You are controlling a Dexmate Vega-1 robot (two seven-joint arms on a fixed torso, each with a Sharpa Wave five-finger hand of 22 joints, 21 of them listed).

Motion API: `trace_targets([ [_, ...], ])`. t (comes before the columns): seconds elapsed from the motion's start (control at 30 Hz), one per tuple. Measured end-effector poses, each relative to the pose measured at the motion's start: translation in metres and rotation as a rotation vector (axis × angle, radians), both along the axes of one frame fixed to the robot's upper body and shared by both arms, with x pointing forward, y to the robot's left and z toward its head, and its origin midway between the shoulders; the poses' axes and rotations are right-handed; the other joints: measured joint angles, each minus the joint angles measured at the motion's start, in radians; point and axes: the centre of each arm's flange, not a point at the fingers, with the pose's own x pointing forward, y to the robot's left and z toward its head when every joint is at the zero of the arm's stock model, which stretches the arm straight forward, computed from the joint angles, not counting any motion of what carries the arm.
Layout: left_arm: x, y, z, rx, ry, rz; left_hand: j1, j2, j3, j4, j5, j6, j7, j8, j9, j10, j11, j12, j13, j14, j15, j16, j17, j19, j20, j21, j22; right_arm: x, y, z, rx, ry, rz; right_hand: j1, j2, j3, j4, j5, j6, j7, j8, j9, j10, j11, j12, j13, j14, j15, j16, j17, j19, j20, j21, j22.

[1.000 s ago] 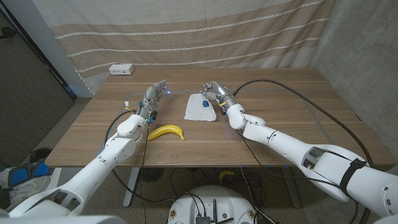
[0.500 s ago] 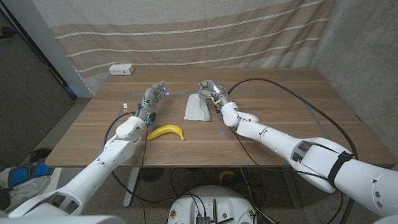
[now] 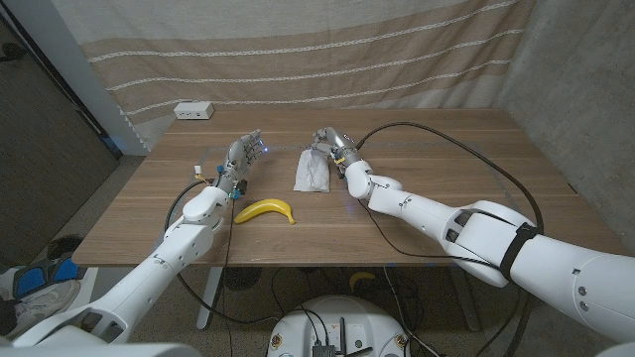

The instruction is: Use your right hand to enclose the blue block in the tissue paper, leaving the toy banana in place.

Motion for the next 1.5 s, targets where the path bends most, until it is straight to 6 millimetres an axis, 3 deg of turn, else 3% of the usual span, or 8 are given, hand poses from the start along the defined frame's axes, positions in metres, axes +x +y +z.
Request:
trace_targets([
  [0.17, 0.001, 0.001, 0.001, 0.0, 0.0, 0.003, 0.0, 0.0, 0.0, 0.0, 0.0, 0.0, 0.0, 0.0, 0.0, 0.0, 0.0, 0.0, 0.0, 0.0, 0.0, 0.0, 0.0, 0.0, 0.0, 0.0, 0.0, 0.003, 0.003, 0.0, -0.007, 0.006, -0.007, 0.0, 0.0, -0.003, 0.003, 0.0, -0.013, -0.013, 0.0, -0.001, 0.0, 0.0, 0.0, 0.005, 0.0, 0.0, 0.0, 0.002, 0.0, 0.0, 0.0, 0.0],
  [0.37, 0.003, 0.002, 0.003, -0.001, -0.001, 0.004, 0.0, 0.0, 0.0, 0.0, 0.0, 0.0, 0.0, 0.0, 0.0, 0.0, 0.0, 0.0, 0.0, 0.0, 0.0, 0.0, 0.0, 0.0, 0.0, -0.004, 0.0, 0.006, 0.006, 0.0, -0.023, 0.015, -0.013, -0.011, 0.01, -0.004, 0.01, 0.003, -0.038, -0.035, -0.017, -0.007, -0.006, 0.003, -0.008, 0.005, -0.001, 0.0, 0.0, 0.005, -0.001, 0.001, 0.008, 0.0],
  [0.63, 0.006, 0.002, 0.005, 0.0, 0.0, 0.001, 0.0, 0.0, 0.0, 0.0, 0.0, 0.0, 0.0, 0.0, 0.0, 0.0, 0.0, 0.0, 0.0, 0.0, 0.0, 0.0, 0.0, 0.0, 0.0, -0.004, 0.0, 0.008, 0.007, 0.001, -0.046, 0.022, -0.012, -0.073, 0.009, -0.026, 0.033, 0.004, -0.185, -0.063, -0.092, -0.036, -0.072, 0.029, -0.035, 0.014, -0.035, 0.002, -0.011, 0.014, -0.024, 0.024, 0.008, 0.0],
  [0.77, 0.007, 0.002, 0.005, 0.001, 0.001, -0.001, 0.0, 0.0, 0.0, 0.0, 0.0, 0.0, 0.0, 0.0, 0.0, 0.0, 0.0, 0.0, 0.0, 0.0, 0.0, 0.0, 0.0, 0.0, 0.0, -0.004, 0.0, 0.009, 0.006, 0.001, -0.059, 0.029, -0.011, -0.099, -0.002, -0.043, 0.034, 0.004, -0.257, -0.074, -0.133, -0.051, -0.097, 0.043, -0.042, 0.014, -0.047, 0.004, -0.013, 0.019, -0.032, 0.032, 0.008, 0.0],
  [0.83, 0.008, 0.002, 0.005, 0.002, 0.002, -0.002, 0.0, 0.0, 0.0, 0.0, 0.0, 0.0, 0.0, 0.0, 0.0, 0.0, 0.0, 0.0, 0.0, 0.0, 0.0, 0.0, 0.0, 0.0, 0.0, -0.004, 0.0, 0.009, 0.005, 0.001, -0.066, 0.034, -0.011, -0.12, -0.001, -0.048, 0.04, 0.004, -0.275, -0.075, -0.144, -0.055, -0.104, 0.037, -0.049, 0.014, -0.049, 0.005, -0.013, 0.021, -0.036, 0.036, 0.008, 0.0],
  [1.27, 0.012, 0.001, 0.007, 0.004, -0.001, -0.01, 0.0, 0.0, 0.0, 0.0, 0.0, 0.0, 0.0, 0.0, 0.0, 0.0, 0.0, 0.0, 0.0, 0.0, 0.0, 0.0, 0.0, 0.0, 0.0, -0.007, 0.0, 0.008, -0.01, -0.005, -0.074, 0.02, -0.023, -0.128, 0.007, -0.054, 0.039, 0.004, -0.291, -0.077, -0.153, -0.063, -0.118, 0.043, -0.05, 0.019, -0.049, 0.005, -0.013, 0.028, -0.036, 0.036, 0.008, 0.0],
  [1.5, 0.015, 0.002, 0.009, 0.009, -0.006, -0.018, 0.0, 0.0, 0.0, 0.0, 0.0, 0.004, 0.004, 0.0, 0.0, 0.0, 0.0, 0.0, 0.0, 0.0, 0.0, 0.0, 0.0, 0.0, 0.0, -0.007, 0.0, -0.005, -0.014, -0.009, -0.071, -0.022, -0.012, -0.128, 0.007, -0.051, 0.034, 0.004, -0.287, -0.081, -0.153, -0.068, -0.124, 0.037, -0.05, 0.019, -0.054, 0.0, -0.013, 0.028, -0.036, 0.036, 0.008, 0.0],
])
